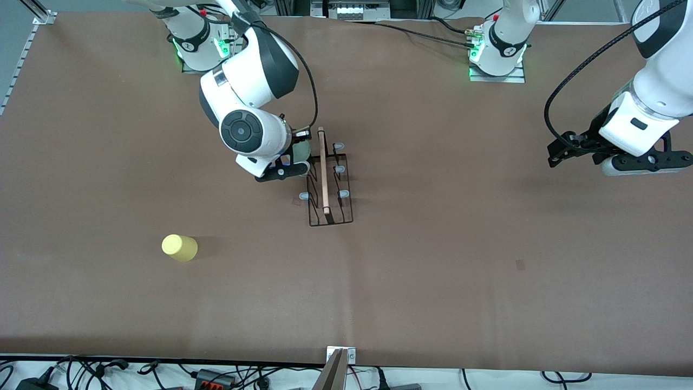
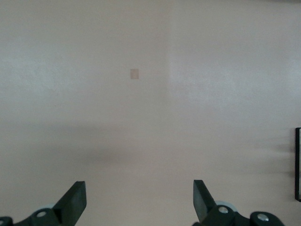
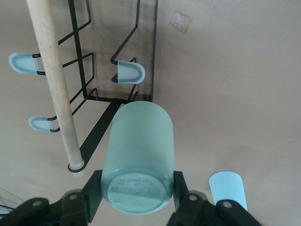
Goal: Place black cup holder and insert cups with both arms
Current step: 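Carry the teal cup to the rack and slide it onto a peg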
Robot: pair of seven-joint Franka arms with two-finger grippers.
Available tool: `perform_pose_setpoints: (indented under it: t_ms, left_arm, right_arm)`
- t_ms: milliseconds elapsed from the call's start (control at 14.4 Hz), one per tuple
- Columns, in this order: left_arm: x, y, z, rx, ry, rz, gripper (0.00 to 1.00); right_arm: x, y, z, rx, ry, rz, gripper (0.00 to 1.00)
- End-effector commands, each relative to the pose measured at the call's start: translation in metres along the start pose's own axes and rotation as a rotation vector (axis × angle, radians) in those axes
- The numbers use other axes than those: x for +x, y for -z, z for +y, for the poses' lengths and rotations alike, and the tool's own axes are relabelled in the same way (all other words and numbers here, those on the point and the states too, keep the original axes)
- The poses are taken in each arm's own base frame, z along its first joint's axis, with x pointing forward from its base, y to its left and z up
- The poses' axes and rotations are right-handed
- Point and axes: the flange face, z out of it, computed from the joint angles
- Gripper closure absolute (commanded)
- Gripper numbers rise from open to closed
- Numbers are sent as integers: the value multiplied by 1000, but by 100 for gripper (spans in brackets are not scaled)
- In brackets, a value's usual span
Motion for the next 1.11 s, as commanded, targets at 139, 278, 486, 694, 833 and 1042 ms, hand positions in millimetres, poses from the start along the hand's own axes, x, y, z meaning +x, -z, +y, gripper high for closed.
perform_pose_setpoints:
  t_ms: [139, 278, 486, 694, 833, 1042]
  left_arm:
    - [1, 6, 1, -14, 3, -4, 0]
    - [1, 6, 2, -14, 1, -4, 0]
    - [1, 6, 2, -15, 0, -6, 0]
    - [2, 11, 3, -17, 0, 3, 0]
    - [2, 11, 2, -17, 1, 2, 0]
    - [2, 11, 2, -18, 2, 3, 0]
  right_arm:
    - [6, -8, -16, 7, 5, 18, 90]
    - [9, -18, -18, -6, 9, 14, 90]
    - [15, -28, -18, -14, 10, 15, 90]
    - [22, -42, -16, -49, 11, 14, 88]
    - [24, -46, -15, -57, 11, 7, 86]
    - [22, -41, -17, -44, -13, 11, 0]
